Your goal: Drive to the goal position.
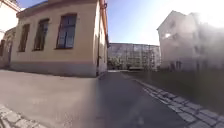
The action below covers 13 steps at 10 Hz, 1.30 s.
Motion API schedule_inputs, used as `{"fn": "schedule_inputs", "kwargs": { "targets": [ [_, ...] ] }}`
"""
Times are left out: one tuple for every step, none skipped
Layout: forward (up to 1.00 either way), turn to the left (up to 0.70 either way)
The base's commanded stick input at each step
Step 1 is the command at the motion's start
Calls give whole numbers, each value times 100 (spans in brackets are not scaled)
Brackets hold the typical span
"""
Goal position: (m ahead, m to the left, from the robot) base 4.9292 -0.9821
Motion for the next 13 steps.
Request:
{"fn": "schedule_inputs", "kwargs": {
  "targets": [
    [70,0],
    [70,0],
    [70,0],
    [70,0],
    [70,0],
    [70,0],
    [70,0],
    [70,0],
    [70,0],
    [70,0],
    [70,0],
    [70,0],
    [70,0]
  ]
}}
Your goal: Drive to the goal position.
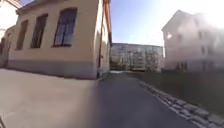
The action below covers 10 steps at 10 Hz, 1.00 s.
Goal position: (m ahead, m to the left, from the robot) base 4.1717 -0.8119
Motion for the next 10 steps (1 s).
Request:
{"fn": "schedule_inputs", "kwargs": {
  "targets": [
    [70,0],
    [70,0],
    [70,0],
    [70,0],
    [70,0],
    [70,0],
    [70,0],
    [70,0],
    [70,0],
    [70,0]
  ]
}}
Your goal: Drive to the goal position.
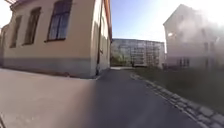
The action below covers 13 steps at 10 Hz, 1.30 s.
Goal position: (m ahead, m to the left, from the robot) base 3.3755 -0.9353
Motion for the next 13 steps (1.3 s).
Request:
{"fn": "schedule_inputs", "kwargs": {
  "targets": [
    [70,0],
    [70,0],
    [70,0],
    [70,0],
    [70,0],
    [70,0],
    [70,0],
    [70,0],
    [70,0],
    [70,0],
    [70,0],
    [70,0],
    [70,0]
  ]
}}
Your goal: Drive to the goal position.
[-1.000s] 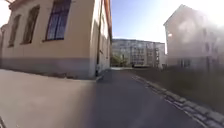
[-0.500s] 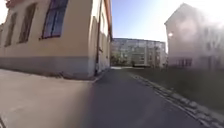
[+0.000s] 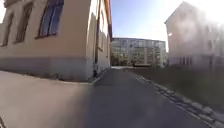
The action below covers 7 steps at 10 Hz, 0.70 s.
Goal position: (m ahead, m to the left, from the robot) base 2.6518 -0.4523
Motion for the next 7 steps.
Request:
{"fn": "schedule_inputs", "kwargs": {
  "targets": [
    [70,0],
    [70,0],
    [70,0],
    [70,0],
    [70,0],
    [70,0],
    [70,0]
  ]
}}
